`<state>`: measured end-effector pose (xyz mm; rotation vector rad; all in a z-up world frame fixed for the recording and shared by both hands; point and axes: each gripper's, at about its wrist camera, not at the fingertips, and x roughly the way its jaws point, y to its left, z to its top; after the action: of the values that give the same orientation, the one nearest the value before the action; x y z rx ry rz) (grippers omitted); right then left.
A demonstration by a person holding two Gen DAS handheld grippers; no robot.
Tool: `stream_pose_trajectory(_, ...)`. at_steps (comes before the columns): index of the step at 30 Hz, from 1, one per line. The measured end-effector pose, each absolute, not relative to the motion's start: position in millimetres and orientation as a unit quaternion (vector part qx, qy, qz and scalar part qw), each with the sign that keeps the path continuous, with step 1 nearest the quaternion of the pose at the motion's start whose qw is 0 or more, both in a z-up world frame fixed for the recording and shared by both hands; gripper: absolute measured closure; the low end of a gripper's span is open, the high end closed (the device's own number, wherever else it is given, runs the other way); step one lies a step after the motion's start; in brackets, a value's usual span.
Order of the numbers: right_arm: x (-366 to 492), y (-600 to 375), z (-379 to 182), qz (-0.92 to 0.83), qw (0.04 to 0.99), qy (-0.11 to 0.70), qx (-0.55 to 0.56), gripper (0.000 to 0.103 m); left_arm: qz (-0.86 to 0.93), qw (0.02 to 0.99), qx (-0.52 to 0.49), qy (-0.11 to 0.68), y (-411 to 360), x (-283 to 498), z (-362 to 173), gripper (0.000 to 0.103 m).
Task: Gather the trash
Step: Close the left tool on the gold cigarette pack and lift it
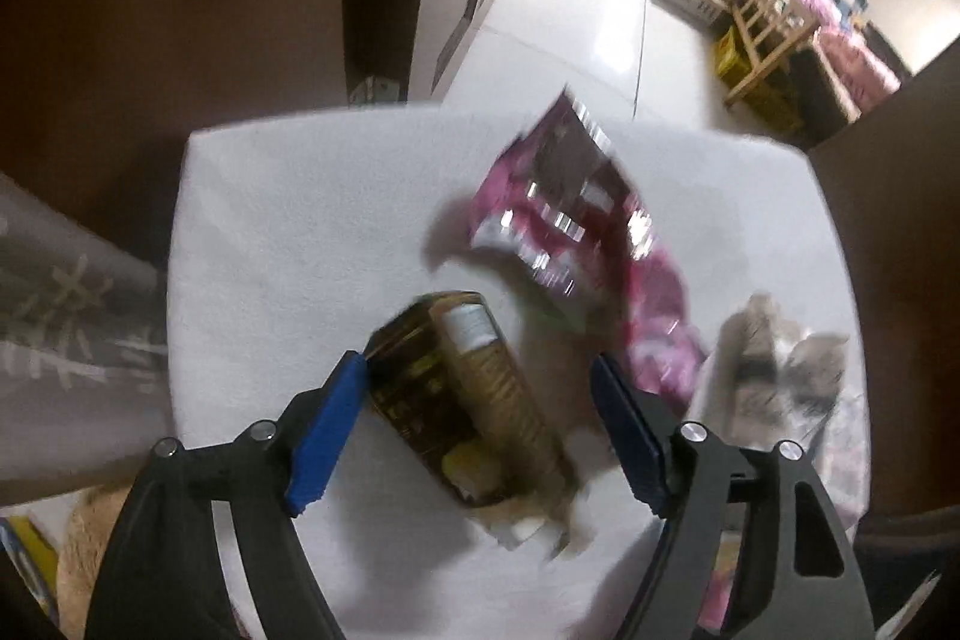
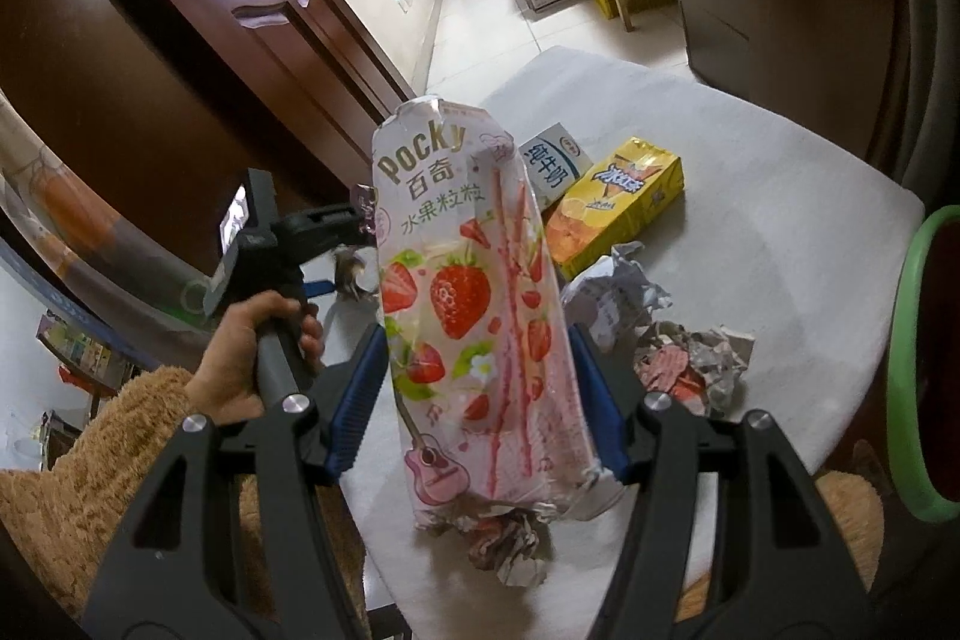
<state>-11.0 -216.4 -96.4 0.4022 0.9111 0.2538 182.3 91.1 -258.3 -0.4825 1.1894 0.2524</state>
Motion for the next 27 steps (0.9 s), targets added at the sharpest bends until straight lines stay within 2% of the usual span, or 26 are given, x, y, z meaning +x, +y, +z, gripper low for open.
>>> stream_pose_trajectory(2, -10, -218, -97, 0.121, 0.871, 0.435, 0.193, 0.044, 0.099, 0.793, -0.220, 0.559, 93, 172, -265, 0.044)
stream_pose_trajectory(3, -10, -219, -96, 0.121, 0.871, 0.434, 0.195, 0.044, 0.089, 0.804, -0.198, 0.553, 91, 165, -263, 0.058)
stream_pose_trajectory(5, -10, -221, -96, 0.119, 0.872, 0.433, 0.196, 0.044, 0.074, 0.808, -0.181, 0.556, 93, 157, -264, 0.066)
stream_pose_trajectory(10, -10, -219, -101, 0.119, 0.869, 0.438, 0.198, 0.044, 0.049, 0.809, -0.215, 0.545, 109, 140, -255, 0.063)
stream_pose_trajectory(14, -9, -219, -100, 0.120, 0.870, 0.437, 0.196, 0.043, 0.029, 0.820, -0.214, 0.530, 111, 132, -241, 0.049)
stream_pose_trajectory(22, -8, -219, -103, 0.118, 0.868, 0.441, 0.197, 0.043, 0.034, 0.813, -0.221, 0.538, 107, 126, -246, 0.043)
stream_pose_trajectory(24, -7, -219, -103, 0.118, 0.868, 0.440, 0.196, 0.043, 0.036, 0.810, -0.215, 0.544, 107, 129, -253, 0.049)
stream_pose_trajectory(25, -7, -219, -104, 0.118, 0.869, 0.440, 0.195, 0.043, 0.035, 0.804, -0.218, 0.552, 108, 130, -259, 0.055)
stream_pose_trajectory(26, -8, -218, -104, 0.118, 0.869, 0.440, 0.195, 0.043, 0.031, 0.799, -0.227, 0.556, 109, 130, -261, 0.077)
stream_pose_trajectory(27, -8, -218, -103, 0.117, 0.869, 0.439, 0.195, 0.043, 0.026, 0.794, -0.239, 0.558, 111, 128, -264, 0.077)
